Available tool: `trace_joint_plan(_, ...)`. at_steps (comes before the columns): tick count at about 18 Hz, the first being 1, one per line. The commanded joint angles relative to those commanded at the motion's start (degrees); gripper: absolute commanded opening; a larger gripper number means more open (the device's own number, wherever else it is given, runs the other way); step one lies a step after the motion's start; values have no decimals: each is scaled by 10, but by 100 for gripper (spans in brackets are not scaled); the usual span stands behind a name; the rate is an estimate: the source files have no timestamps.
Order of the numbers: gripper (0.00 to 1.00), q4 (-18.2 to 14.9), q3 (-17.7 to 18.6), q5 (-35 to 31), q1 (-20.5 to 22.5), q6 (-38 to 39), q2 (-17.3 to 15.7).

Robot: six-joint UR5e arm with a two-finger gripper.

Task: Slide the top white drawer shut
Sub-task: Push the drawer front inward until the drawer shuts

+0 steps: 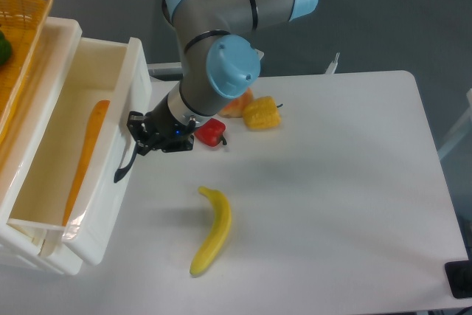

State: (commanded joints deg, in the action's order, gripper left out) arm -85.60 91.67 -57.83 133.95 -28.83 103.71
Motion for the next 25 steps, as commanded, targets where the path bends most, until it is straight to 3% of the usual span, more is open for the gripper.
trace_joint_plan(25, 11, 4, -6, 5, -68, 10, 3)
